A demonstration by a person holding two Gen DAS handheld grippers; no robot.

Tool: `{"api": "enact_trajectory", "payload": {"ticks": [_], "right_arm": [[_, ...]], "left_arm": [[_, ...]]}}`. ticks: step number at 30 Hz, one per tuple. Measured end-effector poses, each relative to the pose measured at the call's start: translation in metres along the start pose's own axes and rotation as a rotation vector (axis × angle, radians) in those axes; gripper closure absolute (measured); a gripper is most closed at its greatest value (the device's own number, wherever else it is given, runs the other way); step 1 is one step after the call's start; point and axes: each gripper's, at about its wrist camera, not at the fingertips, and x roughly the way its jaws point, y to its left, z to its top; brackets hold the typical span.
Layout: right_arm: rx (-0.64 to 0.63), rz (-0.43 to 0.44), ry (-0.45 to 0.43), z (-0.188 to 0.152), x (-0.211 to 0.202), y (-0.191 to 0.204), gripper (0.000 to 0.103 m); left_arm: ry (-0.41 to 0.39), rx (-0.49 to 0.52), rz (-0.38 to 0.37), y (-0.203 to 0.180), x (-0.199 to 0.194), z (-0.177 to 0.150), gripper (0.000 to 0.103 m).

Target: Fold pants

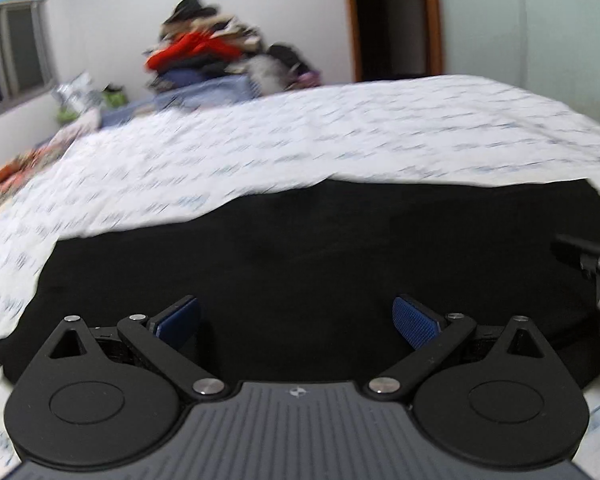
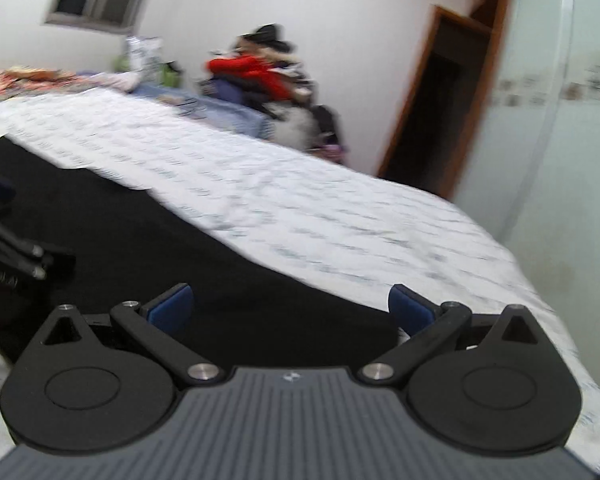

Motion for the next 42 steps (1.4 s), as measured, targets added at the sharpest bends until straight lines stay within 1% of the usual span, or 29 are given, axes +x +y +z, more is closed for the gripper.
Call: {"api": "enact_trajectory", "payload": {"ticks": [1,3,4,5,6,8,11,13,15,17,18,19,21,22,23,25,26,27,28,30,31,34,36,37,39,42], "right_arm": [[-0.025,0.003,0.026,-0.002,0.007,0.007,0.005],[-0.066,0.008,0.099,-0.012,0.023,0.016,0.005],[-0.059,0.008,0.091,-0.017,0.024,0.016,0.003],[-0.046,0.009,0.090,-0.016,0.023,0.013,0.000],[-0.032,0.011,0.092,-0.016,0.023,0.011,0.000],[-0.001,0.031,0.102,-0.018,0.025,0.005,0.000],[0.021,0.040,0.108,-0.018,0.027,0.003,0.000],[-0.005,0.021,0.098,-0.018,0.026,0.008,0.000],[-0.049,-0.004,0.086,-0.016,0.023,0.015,0.000],[-0.097,-0.020,0.085,-0.010,0.020,0.021,0.000],[-0.098,-0.019,0.090,-0.001,0.022,0.025,0.000],[-0.081,0.006,0.085,0.009,0.023,0.028,0.000],[-0.039,0.102,0.035,0.029,0.025,0.033,0.000],[-0.024,0.137,0.019,0.037,0.028,0.037,0.000],[-0.014,0.157,0.018,0.046,0.035,0.044,0.000],[-0.041,0.172,0.044,0.054,0.054,0.057,0.000],[-0.063,0.168,0.072,0.053,0.066,0.063,0.000],[-0.093,0.151,0.128,0.049,0.081,0.070,0.000],[-0.099,0.147,0.157,0.045,0.091,0.073,0.000],[-0.049,0.137,0.132,0.044,0.084,0.069,0.000],[-0.051,0.128,0.115,0.045,0.076,0.069,0.000],[-0.121,0.096,0.053,0.044,0.051,0.077,0.000],[-0.167,0.123,0.070,0.036,0.048,0.085,0.000],[-0.167,0.137,0.072,0.031,0.047,0.089,0.000],[-0.114,0.138,0.049,0.021,0.047,0.087,0.000],[-0.054,0.182,0.082,0.023,0.054,0.077,0.000]], "left_arm": [[0.011,-0.031,-0.016,0.010,0.000,-0.004,0.000],[0.011,-0.092,-0.081,0.031,-0.002,-0.013,0.000],[0.001,-0.097,-0.105,0.037,-0.005,-0.017,0.000],[-0.009,-0.082,-0.112,0.040,-0.008,-0.021,0.000],[-0.016,-0.065,-0.108,0.042,-0.011,-0.023,0.000],[-0.034,-0.067,-0.097,0.047,-0.019,-0.024,0.000],[-0.071,-0.106,-0.050,0.060,-0.026,-0.016,0.000],[-0.094,-0.132,-0.035,0.076,-0.023,-0.006,0.000],[-0.098,-0.161,-0.005,0.092,-0.019,0.001,0.000],[-0.073,-0.202,0.046,0.111,-0.011,0.009,0.000],[-0.052,-0.221,0.065,0.121,-0.004,0.011,0.000],[-0.020,-0.240,0.082,0.129,0.003,0.010,0.000],[0.051,-0.260,0.115,0.141,0.017,0.005,0.000],[0.049,-0.246,0.122,0.142,0.020,0.000,0.000],[0.019,-0.223,0.126,0.140,0.018,-0.006,0.000],[-0.024,-0.169,0.148,0.131,0.015,-0.012,0.000],[-0.036,-0.141,0.160,0.126,0.015,-0.014,0.000],[-0.045,-0.122,0.171,0.123,0.014,-0.016,0.000],[-0.052,-0.115,0.177,0.122,0.015,-0.017,0.000],[-0.060,-0.121,0.177,0.123,0.016,-0.018,0.000],[-0.060,-0.126,0.175,0.124,0.016,-0.018,0.000],[-0.068,-0.127,0.176,0.122,0.014,-0.021,0.000],[-0.071,-0.127,0.175,0.122,0.013,-0.021,0.000],[-0.071,-0.128,0.175,0.122,0.013,-0.022,0.000],[-0.070,-0.127,0.175,0.122,0.013,-0.022,0.000],[-0.069,-0.132,0.171,0.123,0.014,-0.022,0.000]]}}
